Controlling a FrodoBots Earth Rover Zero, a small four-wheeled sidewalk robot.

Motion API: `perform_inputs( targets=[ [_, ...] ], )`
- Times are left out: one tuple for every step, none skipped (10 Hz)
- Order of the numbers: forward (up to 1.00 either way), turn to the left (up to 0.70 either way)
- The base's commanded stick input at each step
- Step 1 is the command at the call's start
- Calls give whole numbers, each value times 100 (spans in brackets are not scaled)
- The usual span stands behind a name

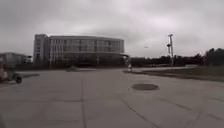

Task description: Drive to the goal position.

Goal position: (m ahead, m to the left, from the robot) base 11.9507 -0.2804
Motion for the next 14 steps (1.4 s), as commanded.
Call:
perform_inputs(
  targets=[
    [70, 0],
    [70, 0],
    [70, 0],
    [70, 0],
    [70, 0],
    [70, 0],
    [70, 0],
    [70, 0],
    [70, 0],
    [70, 0],
    [70, 0],
    [70, 0],
    [70, 0],
    [70, 0]
  ],
)
